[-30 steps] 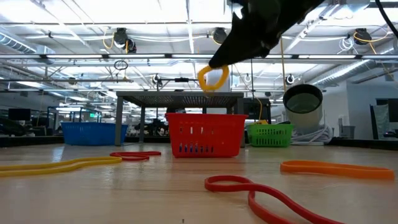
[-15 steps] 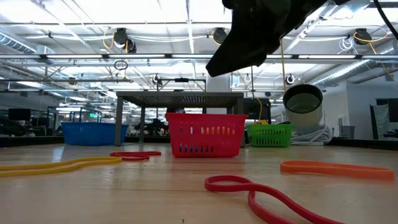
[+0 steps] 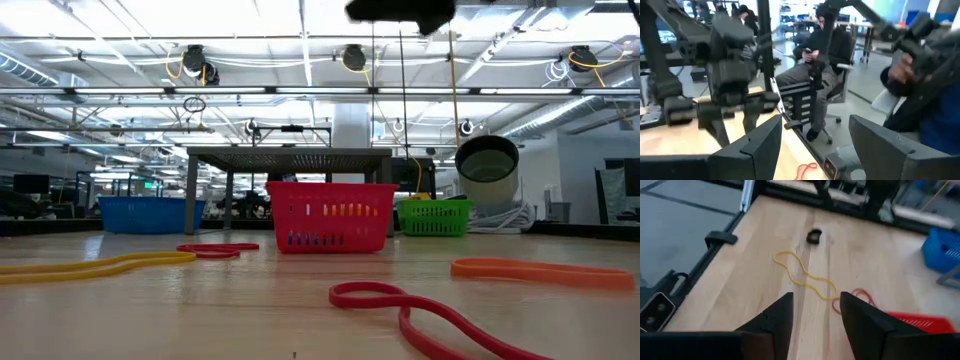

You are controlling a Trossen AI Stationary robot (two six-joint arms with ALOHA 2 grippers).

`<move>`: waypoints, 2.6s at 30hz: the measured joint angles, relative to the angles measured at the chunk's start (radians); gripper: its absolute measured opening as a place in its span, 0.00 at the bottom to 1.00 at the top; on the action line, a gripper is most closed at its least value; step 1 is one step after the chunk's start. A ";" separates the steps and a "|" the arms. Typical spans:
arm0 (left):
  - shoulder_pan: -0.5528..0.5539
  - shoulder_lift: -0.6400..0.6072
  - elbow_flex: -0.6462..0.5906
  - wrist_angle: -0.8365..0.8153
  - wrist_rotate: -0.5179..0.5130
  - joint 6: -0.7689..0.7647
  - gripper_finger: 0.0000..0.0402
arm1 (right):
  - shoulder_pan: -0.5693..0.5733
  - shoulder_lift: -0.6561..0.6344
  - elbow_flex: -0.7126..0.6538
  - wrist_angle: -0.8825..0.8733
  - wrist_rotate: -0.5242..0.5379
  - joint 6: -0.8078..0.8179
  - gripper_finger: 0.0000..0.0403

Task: Pick & Place Office Desk Supplies
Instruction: Put the orange rubber band into the blue basket

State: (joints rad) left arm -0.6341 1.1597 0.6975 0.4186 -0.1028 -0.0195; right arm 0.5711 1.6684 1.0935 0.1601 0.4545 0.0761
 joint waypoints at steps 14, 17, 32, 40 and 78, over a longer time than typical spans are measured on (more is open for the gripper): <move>0.005 0.353 0.000 0.357 -0.150 -0.124 0.60 | 0.183 -0.007 0.000 -0.250 0.093 0.460 0.28; 0.014 0.395 0.000 0.356 -0.172 -0.194 0.60 | 0.186 0.000 0.000 -0.347 0.067 0.548 0.27; 0.046 0.410 0.001 0.361 -0.164 -0.220 0.60 | 0.136 0.032 -0.269 -0.016 0.014 0.450 0.26; 0.046 0.410 0.001 0.361 -0.164 -0.200 0.60 | 0.130 0.031 -0.518 0.455 -0.019 0.435 0.27; 0.029 0.410 0.001 0.362 -0.156 -0.260 0.60 | 0.150 0.033 -0.652 0.659 -0.064 0.465 0.69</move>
State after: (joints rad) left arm -0.6052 1.5696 0.6987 0.7803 -0.2590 -0.2794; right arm 0.7211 1.7010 0.4412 0.8190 0.3906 0.5406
